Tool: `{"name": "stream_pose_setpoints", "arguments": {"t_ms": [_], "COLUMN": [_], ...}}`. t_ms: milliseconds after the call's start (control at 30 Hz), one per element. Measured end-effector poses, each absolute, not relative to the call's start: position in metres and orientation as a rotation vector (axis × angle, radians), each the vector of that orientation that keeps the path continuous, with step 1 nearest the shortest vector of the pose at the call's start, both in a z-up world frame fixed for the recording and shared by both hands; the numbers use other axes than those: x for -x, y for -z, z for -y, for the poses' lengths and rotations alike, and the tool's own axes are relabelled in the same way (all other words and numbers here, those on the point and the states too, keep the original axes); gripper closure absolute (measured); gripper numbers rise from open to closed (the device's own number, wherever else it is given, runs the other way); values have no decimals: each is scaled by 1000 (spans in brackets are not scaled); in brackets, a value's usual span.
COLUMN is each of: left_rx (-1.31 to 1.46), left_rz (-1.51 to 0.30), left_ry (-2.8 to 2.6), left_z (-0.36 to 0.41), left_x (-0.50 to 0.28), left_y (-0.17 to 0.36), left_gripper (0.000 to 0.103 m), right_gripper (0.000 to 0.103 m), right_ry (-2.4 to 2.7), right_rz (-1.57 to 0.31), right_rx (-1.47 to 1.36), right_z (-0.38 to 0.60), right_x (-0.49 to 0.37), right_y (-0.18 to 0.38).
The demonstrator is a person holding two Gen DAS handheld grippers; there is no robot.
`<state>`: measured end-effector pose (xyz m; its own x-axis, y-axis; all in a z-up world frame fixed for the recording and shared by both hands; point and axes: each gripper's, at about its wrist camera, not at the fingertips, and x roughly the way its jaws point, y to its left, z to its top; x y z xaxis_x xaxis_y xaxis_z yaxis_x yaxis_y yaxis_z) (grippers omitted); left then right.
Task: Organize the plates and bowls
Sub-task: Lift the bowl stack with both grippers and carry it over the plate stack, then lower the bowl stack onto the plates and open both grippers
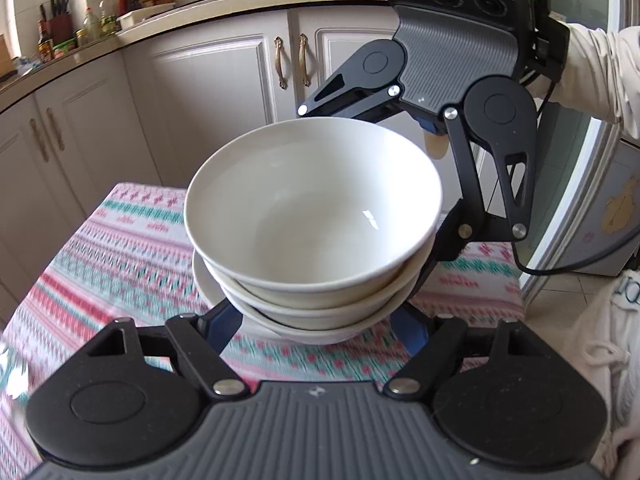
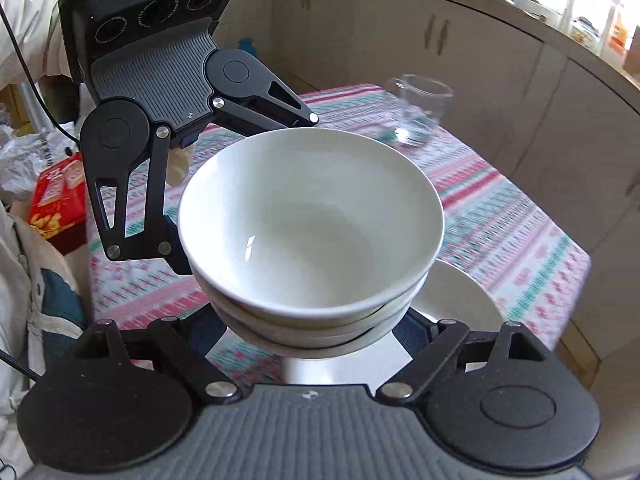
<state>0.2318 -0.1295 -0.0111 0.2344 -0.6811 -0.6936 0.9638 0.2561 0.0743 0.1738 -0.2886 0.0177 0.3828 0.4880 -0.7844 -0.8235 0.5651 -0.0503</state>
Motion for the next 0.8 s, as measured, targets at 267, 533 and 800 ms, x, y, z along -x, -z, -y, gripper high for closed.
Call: {"name": "stream_pose_setpoints", "arguments": {"t_ms": [267, 533, 800], "left_rx": [-592, -588, -589], "left_rz": [-614, -635, -638], "left_ry": [1249, 1257, 1253], "left_z": [168, 178, 177], "left_x": [-261, -271, -272], "left_y": [29, 36, 38], "left_gripper": [22, 23, 23], "right_gripper": [11, 12, 12], "right_ry": [-808, -792, -784], "right_rz": [-832, -857, -865], "right_rx": [457, 406, 394], "right_z": [325, 343, 345], "right_x": [-197, -207, -211], "right_y": [-2, 13, 18]}}
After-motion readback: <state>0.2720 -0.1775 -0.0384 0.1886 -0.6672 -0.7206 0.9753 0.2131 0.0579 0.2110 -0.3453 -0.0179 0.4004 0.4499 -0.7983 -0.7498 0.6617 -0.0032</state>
